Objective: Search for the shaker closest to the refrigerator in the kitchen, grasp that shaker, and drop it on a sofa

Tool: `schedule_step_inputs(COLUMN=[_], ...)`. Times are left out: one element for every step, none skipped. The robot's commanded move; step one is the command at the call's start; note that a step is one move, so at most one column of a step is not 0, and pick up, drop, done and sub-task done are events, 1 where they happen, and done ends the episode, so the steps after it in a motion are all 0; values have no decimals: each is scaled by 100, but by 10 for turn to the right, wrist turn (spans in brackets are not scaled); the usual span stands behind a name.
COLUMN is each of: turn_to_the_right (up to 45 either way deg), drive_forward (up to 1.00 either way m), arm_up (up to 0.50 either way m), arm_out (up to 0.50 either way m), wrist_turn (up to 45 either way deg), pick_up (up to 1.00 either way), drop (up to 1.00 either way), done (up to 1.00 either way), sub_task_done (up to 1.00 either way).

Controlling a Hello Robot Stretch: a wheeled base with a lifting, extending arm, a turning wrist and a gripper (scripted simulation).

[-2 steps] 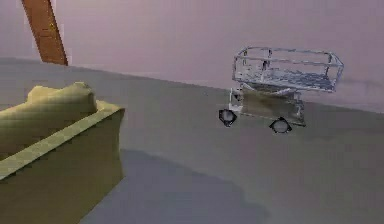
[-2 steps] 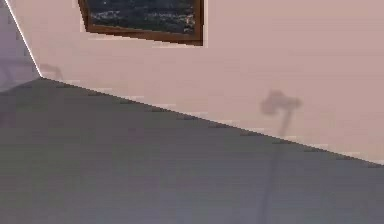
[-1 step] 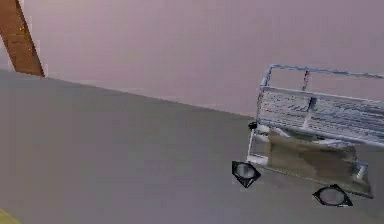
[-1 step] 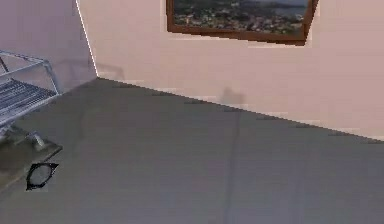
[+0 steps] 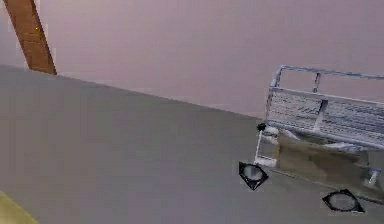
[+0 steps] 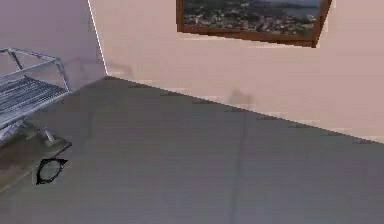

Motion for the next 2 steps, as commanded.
schedule_step_inputs(turn_to_the_right=[240,0], drive_forward=[0,50], arm_up=[0,0], arm_out=[0,0], wrist_turn=[0,0], pick_up=[0,0], drop=[0,0], done=[0,0], sub_task_done=[0,0])
